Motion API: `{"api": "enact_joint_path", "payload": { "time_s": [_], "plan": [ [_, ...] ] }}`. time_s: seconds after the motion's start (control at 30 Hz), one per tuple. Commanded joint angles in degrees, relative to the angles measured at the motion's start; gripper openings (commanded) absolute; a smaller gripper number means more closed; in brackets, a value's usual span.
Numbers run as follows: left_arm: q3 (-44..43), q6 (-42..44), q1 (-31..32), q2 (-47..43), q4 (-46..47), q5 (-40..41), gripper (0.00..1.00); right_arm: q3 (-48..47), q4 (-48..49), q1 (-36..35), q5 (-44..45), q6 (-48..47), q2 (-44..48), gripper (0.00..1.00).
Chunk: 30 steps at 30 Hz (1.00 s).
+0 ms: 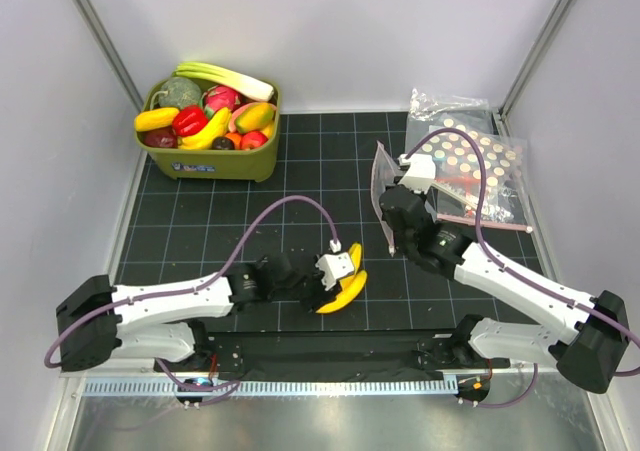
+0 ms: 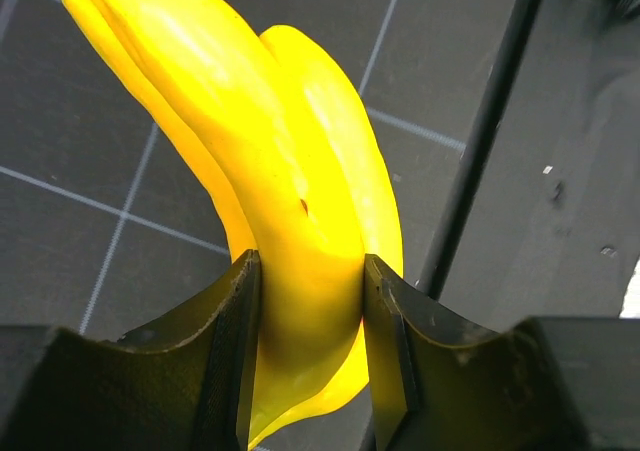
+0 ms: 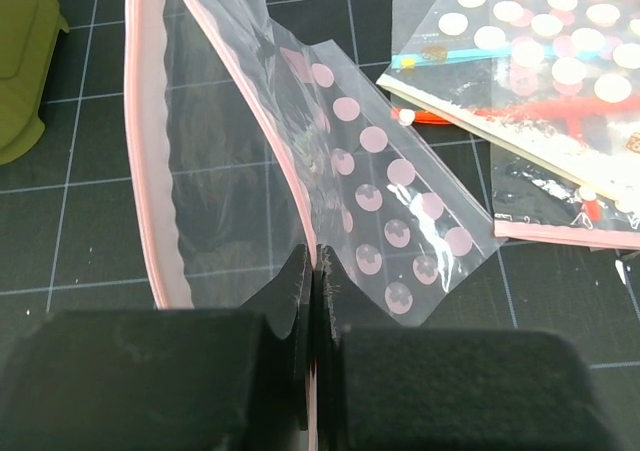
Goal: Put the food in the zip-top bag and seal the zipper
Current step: Pick up the fake fruit from the center of the board, then place the fake fruit in the zipper food storage bag.
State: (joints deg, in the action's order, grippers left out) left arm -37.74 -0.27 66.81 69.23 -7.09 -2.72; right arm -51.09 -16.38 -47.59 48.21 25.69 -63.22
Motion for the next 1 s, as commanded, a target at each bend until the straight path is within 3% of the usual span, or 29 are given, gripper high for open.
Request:
{"api": "enact_joint_path", "payload": {
  "time_s": [0.0, 0.27, 0.47, 0.67, 0.97],
  "plan": [
    [1.25, -2.54, -0.36, -4.10, 5.85, 1.83, 0.00, -0.24, 1.97, 0.05, -2.05, 0.15, 0.12, 0.01],
    [3.28, -7.55, -3.17, -19.90, 11.13, 13.88, 0.00, -2.08, 2.67, 0.13, -10.76, -1.26, -4.80, 0.01],
    [2.05, -11.23, -3.44, -24.14, 18.77, 18.36, 0.00, -1.56, 4.69, 0.13, -17.26, -1.26, -5.69, 0.01],
    [-10.50, -10.19, -3.52, -15.54, 5.96, 20.21, 0.00, -0.68, 6.01, 0.04, -18.58, -2.05, -4.19, 0.01],
    [-19.28, -11.50, -5.01, -3.77, 3.76, 18.89, 0.00, 1.25, 8.82, -0.48, -18.76, -2.93, -1.91, 0.01]
  ]
}}
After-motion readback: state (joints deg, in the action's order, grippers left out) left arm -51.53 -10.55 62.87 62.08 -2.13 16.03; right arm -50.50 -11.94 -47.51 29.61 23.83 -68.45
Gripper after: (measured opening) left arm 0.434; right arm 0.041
